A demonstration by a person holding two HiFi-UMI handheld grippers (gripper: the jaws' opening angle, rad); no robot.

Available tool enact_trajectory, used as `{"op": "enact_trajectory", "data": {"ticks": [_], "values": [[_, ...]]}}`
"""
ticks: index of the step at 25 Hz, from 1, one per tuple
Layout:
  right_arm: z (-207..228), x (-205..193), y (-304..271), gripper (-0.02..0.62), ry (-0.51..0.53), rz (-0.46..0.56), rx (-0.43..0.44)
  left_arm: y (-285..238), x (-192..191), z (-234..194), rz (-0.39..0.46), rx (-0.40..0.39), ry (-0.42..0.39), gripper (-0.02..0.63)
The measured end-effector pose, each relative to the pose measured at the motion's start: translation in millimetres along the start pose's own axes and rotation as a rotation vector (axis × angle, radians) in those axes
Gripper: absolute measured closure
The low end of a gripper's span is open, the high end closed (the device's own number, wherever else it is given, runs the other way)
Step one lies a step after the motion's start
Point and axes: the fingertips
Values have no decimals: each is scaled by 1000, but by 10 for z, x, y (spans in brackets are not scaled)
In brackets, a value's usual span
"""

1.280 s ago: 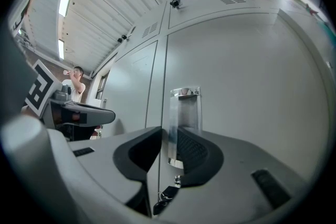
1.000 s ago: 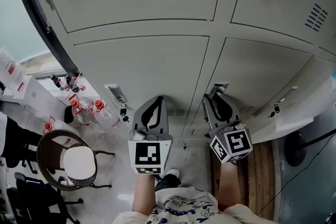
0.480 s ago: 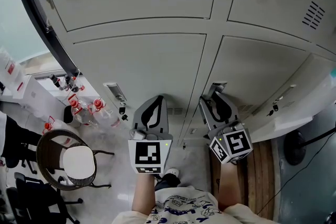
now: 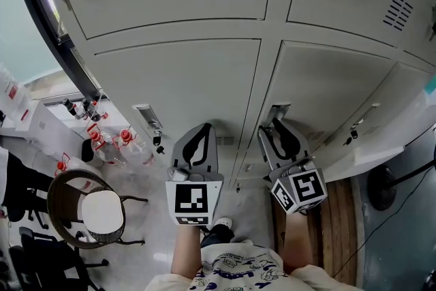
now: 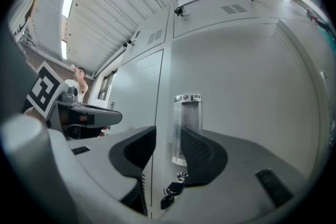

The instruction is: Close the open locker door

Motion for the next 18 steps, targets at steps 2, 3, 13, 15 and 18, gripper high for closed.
{"op": "enact_trajectory", "data": {"ticks": [2,3,13,15,18], "values": [[-6,8,37,446,2,1,-4,20,5,12,1,-2,1,603],[-7,15,56,446,3,2,-7,30,10,19,3,-2,2,603],[18,159,240,540,-8,29,-57,141,81,95,22,-11,4,603],[29,189,278,542,-11,34,-72,161,96,108,26,-11,5,603],[55,241,347,597,-17,50,-104,192,113,123,31,-10,7,603]]}}
Point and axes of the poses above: the fingertips, and each gripper's own axes: y backward along the fingers, z to its right, x out of its top, and after that the axes turned 13 degrees about -x, right-handed
